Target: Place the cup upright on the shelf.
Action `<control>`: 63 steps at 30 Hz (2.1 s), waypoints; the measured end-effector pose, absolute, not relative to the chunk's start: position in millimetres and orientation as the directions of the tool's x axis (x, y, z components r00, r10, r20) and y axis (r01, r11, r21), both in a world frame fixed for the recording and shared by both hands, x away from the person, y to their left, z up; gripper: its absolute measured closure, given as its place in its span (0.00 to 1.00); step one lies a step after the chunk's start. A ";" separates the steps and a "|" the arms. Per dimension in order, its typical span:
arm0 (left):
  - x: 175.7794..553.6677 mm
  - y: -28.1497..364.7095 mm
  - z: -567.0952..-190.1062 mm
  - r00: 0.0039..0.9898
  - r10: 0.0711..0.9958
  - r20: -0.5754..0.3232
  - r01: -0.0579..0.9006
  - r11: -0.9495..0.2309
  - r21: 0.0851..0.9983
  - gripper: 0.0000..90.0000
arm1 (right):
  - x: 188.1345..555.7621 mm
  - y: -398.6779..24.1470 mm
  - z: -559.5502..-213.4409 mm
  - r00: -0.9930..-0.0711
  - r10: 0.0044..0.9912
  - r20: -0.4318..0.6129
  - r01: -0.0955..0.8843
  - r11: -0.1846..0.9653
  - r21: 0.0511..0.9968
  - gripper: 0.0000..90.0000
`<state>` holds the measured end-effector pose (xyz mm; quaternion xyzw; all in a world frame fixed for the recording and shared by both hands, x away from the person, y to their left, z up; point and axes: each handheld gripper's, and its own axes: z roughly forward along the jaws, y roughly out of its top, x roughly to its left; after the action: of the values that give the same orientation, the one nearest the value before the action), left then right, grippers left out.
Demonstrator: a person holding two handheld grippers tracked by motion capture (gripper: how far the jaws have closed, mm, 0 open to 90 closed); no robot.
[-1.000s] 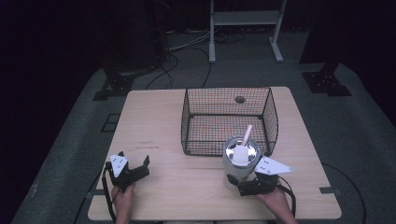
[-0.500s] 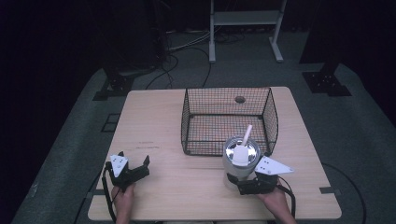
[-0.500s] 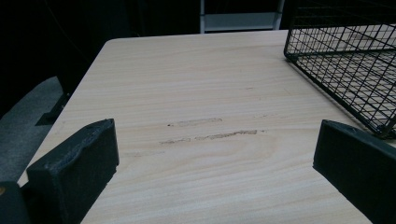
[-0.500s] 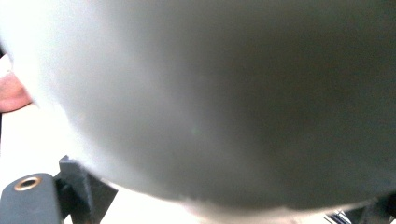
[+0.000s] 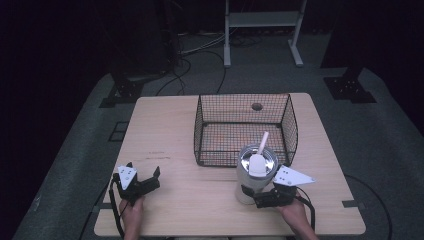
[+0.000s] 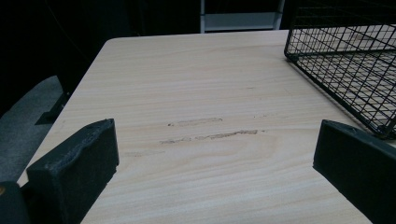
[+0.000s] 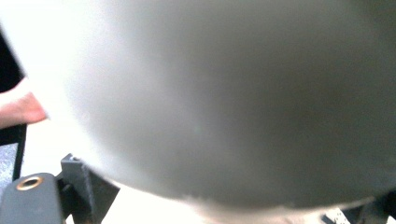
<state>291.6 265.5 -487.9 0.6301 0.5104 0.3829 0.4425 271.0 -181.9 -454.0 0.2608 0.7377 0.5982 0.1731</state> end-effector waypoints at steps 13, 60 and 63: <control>291.7 265.4 -487.8 0.184 0.983 0.025 0.305 -0.082 0.949 0.00 | 288.7 -165.0 -401.5 -0.863 0.505 0.012 0.114 0.171 0.979 0.10; 292.0 266.5 -487.9 0.187 0.982 0.012 0.299 -0.068 0.952 0.00 | 457.2 -103.1 -362.4 -0.888 0.459 -0.012 0.106 0.229 0.968 0.10; 292.0 266.6 -487.9 0.187 0.982 0.012 0.298 -0.069 0.952 0.00 | 464.0 -100.1 -367.6 -0.894 0.449 -0.005 0.109 0.228 0.967 0.10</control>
<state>292.0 266.6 -487.9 0.6248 0.5121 0.3795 0.4509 464.0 -100.1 -367.6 0.1811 0.7705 0.5942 0.1427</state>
